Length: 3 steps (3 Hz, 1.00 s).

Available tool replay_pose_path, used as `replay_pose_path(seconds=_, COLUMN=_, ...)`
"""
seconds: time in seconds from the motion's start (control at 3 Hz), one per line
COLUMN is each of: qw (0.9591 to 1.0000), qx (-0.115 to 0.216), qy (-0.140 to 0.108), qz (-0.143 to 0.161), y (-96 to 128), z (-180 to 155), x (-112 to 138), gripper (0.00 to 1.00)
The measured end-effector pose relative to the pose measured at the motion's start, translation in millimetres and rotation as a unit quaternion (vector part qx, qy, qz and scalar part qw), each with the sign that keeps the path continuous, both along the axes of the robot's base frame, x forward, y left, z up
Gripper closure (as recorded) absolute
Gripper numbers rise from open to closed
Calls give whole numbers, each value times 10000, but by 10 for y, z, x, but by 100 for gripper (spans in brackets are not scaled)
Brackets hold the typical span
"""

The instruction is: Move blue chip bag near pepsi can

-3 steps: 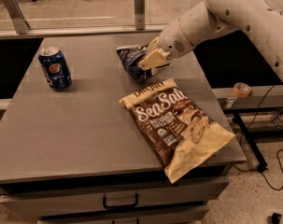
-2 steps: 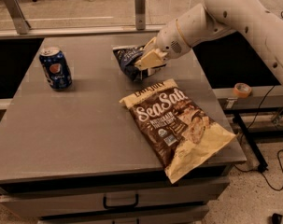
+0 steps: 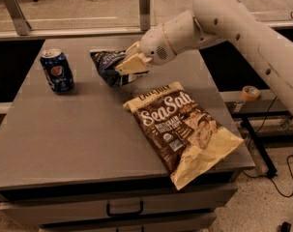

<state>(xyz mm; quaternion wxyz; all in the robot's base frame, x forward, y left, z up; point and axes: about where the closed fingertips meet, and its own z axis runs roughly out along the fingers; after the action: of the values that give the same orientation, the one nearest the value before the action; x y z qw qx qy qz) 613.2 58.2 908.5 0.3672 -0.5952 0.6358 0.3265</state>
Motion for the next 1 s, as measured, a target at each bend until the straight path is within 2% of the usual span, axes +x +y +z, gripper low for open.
replay_pose_path(seconds=0.33, qw=9993, qx=262, qy=149, qz=231, y=282, z=-23, x=-117, gripper=82)
replay_pose_path(seconds=0.67, qw=9982, qx=397, qy=277, qz=356, y=500, z=-61, x=-211, gripper=59)
replay_pose_path(seconds=1.0, qw=9978, qx=443, qy=335, qz=361, y=599, z=-100, x=-238, gripper=36)
